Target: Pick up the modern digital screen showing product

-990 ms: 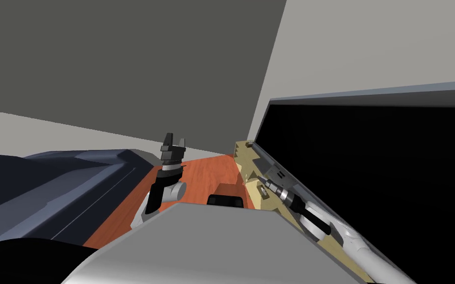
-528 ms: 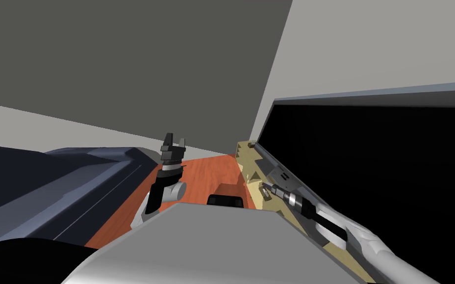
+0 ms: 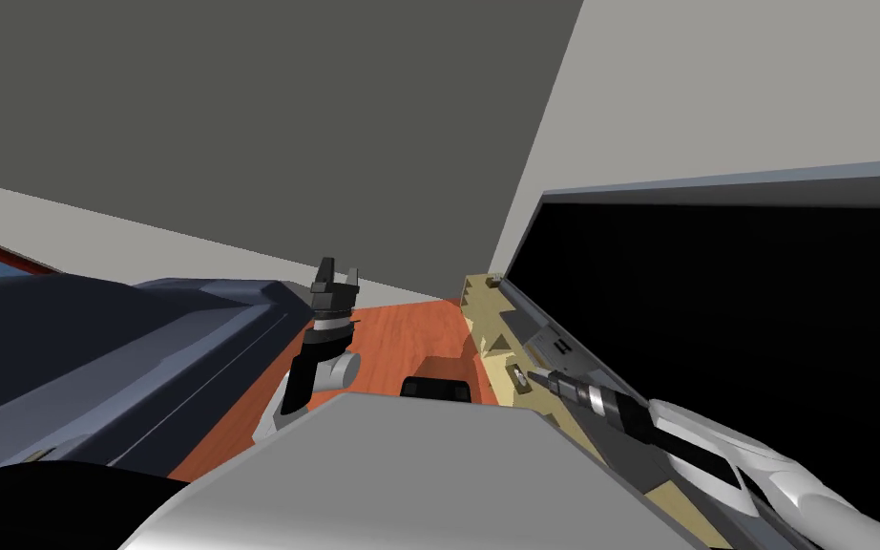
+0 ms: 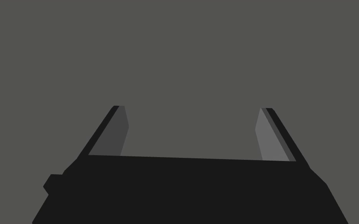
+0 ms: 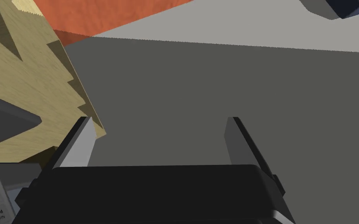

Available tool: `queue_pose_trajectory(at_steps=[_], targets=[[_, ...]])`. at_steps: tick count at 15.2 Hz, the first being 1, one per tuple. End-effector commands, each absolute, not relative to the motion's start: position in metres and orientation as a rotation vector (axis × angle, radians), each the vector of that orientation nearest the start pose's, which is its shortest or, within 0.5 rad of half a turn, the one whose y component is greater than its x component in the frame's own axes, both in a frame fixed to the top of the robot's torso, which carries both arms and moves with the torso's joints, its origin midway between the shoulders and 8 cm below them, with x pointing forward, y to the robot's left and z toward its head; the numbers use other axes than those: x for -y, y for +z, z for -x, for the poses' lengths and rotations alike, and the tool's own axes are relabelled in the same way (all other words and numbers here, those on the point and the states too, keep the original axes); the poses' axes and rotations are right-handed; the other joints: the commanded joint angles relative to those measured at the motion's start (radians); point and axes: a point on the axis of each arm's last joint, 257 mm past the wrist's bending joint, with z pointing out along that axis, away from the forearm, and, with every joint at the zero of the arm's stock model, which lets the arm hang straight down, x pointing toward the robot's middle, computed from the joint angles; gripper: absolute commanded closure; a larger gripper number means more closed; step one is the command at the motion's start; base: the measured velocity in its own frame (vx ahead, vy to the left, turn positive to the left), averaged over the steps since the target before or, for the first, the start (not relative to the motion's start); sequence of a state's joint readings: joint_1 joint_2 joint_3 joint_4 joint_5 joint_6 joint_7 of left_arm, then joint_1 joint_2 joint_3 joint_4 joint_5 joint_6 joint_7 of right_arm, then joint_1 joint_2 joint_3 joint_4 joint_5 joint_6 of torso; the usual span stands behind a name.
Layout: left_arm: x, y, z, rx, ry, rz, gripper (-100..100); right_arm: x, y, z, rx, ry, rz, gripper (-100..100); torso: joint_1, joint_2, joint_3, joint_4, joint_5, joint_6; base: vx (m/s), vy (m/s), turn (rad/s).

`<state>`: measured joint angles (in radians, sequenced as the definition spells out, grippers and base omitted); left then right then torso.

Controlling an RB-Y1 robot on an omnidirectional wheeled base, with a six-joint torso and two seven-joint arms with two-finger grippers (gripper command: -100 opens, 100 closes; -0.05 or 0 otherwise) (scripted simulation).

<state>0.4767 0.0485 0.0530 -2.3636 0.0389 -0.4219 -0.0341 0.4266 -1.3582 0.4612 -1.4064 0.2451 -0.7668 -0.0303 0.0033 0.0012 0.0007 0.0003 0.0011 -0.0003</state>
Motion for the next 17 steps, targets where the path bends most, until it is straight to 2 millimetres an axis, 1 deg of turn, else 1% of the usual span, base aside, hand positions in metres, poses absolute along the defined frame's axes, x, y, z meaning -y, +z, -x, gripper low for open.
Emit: queue_pose_trajectory(at_steps=[1,2,3,4,5,6,7,8,9,10,11,12,13,14,15,16,17], targets=[[-0.290,0.056,-0.338,-0.615,-1.261,0.604,0,0.444,-0.354,-0.233,-2.434,0.687,0.212,-100,0.000,0.000,0.000,0.000,0.000,0.000,-0.015,0.046,0.083],[-0.290,0.056,-0.338,-0.615,-1.261,0.604,0,0.456,-0.356,-0.220,-2.481,0.668,0.237,-100,0.000,0.000,0.000,0.000,0.000,0.000,-0.011,0.050,0.093],[-0.290,0.056,-0.338,-0.615,-1.261,0.604,0,0.469,-0.353,-0.220,-2.498,0.633,0.245,-100,0.000,0.000,0.000,0.000,0.000,0.000,-0.005,0.046,0.073],[-0.290,0.056,-0.338,-0.615,-1.261,0.604,0,0.486,-0.355,-0.207,-2.547,0.602,0.260,-100,0.000,0.000,0.000,0.000,0.000,0.000,-0.004,0.047,0.093],[-0.290,0.056,-0.338,-0.615,-1.261,0.604,0,0.494,-0.351,-0.207,-2.558,0.579,0.275,-100,0.000,0.000,0.000,0.000,0.000,0.000,-0.007,0.042,0.077],[-0.290,0.056,-0.338,-0.615,-1.261,0.604,0,0.494,-0.351,-0.207,-2.558,0.579,0.276,-100,0.000,0.000,0.000,0.000,0.000,0.000,-0.004,0.024,0.025],[-0.290,0.056,-0.338,-0.615,-1.260,0.604,0,0.514,-0.349,-0.195,-2.610,0.537,0.293,-100,-0.001,0.000,0.000,0.000,0.000,0.000,-0.005,0.026,0.068],[-0.290,0.056,-0.338,-0.615,-1.261,0.604,0,0.519,-0.346,-0.196,-2.616,0.523,0.304,-100,-0.001,0.000,0.000,0.000,0.000,0.000,-0.003,0.028,0.079],[-0.290,0.056,-0.338,-0.615,-1.261,0.604,0,0.536,-0.344,-0.184,-2.661,0.487,0.314,-100,-0.001,0.000,0.000,0.000,0.000,0.000,0.002,0.034,0.102],[-0.290,0.056,-0.338,-0.615,-1.261,0.604,0,0.543,-0.339,-0.185,-2.669,0.467,0.329,-100,-0.001,-0.001,0.000,0.000,0.000,0.000,0.002,0.033,0.074],[-0.290,0.056,-0.338,-0.615,-1.261,0.604,0,0.561,-0.334,-0.174,-2.714,0.425,0.342,-100,-0.001,-0.001,0.000,0.000,0.000,0.000,0.001,0.037,0.086],[-0.290,0.056,-0.338,-0.615,-1.261,0.604,0,0.565,-0.330,-0.175,-2.719,0.411,0.352,-100,-0.001,-0.001,-0.001,0.000,0.000,0.000,0.001,0.037,0.079],[-0.290,0.056,-0.338,-0.615,-1.261,0.604,0,0.583,-0.322,-0.166,-2.761,0.367,0.373,-100,0.000,-0.001,-0.001,0.000,0.000,0.000,-0.001,0.042,0.110],[-0.290,0.056,-0.338,-0.615,-1.261,0.604,0,0.587,-0.320,-0.166,-2.764,0.355,0.372,-100,0.000,-0.001,-0.001,0.000,0.000,0.000,0.001,0.040,0.076],[-0.290,0.056,-0.338,-0.615,-1.261,0.604,0,0.605,-0.311,-0.158,-2.803,0.308,0.387,-100,0.000,-0.001,0.000,0.000,0.000,0.000,0.005,0.042,0.073],[-0.290,0.056,-0.338,-0.615,-1.261,0.604,0,0.607,-0.309,-0.158,-2.805,0.301,0.391,-100,0.000,-0.001,-0.001,0.000,0.000,0.000,0.008,0.036,0.064],[-0.290,0.056,-0.338,-0.615,-1.261,0.604,0,0.622,-0.301,-0.151,-2.838,0.260,0.400,-100,0.000,-0.001,-0.001,0.000,0.000,0.000,0.007,0.037,0.076]])
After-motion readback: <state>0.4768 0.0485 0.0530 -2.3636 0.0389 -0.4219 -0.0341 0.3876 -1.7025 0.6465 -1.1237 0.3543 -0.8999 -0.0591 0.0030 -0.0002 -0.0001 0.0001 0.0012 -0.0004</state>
